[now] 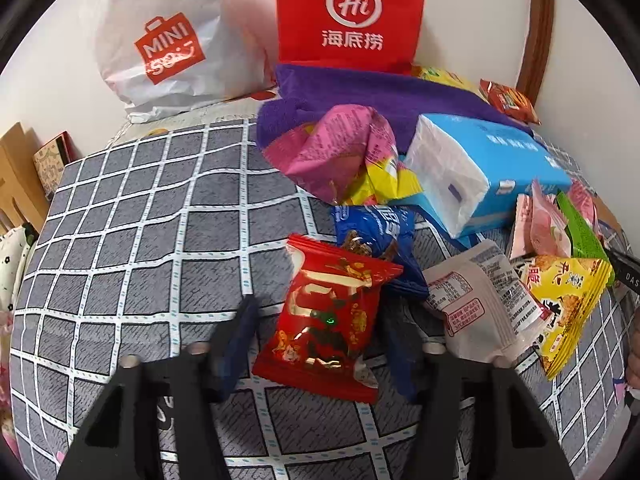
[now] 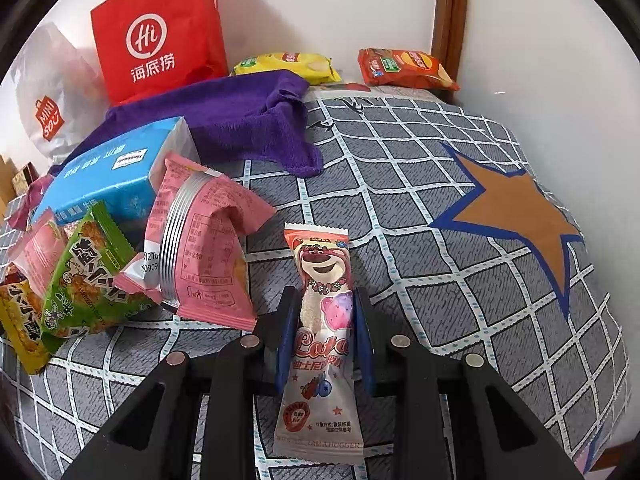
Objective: Organize snacks
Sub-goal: 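Grasp the red candy packet with the left tool while the right grasps the pink bar, then carry both held snacks up over the purple towel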
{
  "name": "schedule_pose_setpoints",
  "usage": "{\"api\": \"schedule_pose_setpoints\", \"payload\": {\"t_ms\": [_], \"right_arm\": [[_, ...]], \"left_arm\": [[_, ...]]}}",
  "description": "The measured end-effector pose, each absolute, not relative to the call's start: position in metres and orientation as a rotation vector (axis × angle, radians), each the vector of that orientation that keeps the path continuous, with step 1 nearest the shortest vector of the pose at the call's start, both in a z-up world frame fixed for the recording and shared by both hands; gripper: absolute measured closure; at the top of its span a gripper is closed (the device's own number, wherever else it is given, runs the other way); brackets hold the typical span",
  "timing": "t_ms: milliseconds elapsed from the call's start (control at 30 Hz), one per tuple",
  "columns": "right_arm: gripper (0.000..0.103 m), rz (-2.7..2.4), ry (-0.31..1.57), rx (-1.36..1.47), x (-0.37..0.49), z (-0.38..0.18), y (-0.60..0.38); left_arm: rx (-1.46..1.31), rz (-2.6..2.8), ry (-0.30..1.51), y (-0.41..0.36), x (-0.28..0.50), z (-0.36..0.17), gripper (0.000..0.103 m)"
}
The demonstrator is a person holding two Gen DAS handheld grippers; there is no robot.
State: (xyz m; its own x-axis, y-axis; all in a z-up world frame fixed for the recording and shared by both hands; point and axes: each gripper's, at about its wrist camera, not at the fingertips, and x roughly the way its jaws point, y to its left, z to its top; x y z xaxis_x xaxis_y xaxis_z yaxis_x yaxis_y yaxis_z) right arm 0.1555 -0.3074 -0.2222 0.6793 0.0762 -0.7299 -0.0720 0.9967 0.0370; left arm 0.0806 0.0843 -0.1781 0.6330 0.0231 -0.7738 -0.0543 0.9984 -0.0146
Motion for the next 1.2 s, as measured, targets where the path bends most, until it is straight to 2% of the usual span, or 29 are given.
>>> {"api": "schedule_pose_setpoints", "payload": {"t_ms": [200,500,767,1200], "right_arm": [[0.083,0.082,0.820,0.006,0.153,-0.217,-0.306],[0.084,0.139,0.744,-0.003,0.131,-0.175,-0.293],[0.083,0.261,0.671,-0.003,0.121,-0.137,-0.263],[0.083,0.274,0.645,-0.055,0.188,-0.083,-0.226]], "left_arm": [[-0.136,0.012,0.903,0.098,0.075,-0.170,0.066],[-0.138,-0.044,0.862,0.089,0.061,-0.129,0.066],[-0.136,-0.162,0.842,0.049,0.078,-0.098,0.066],[-0.076,-0.178,0.776,0.016,0.134,-0.040,0.066]]}}
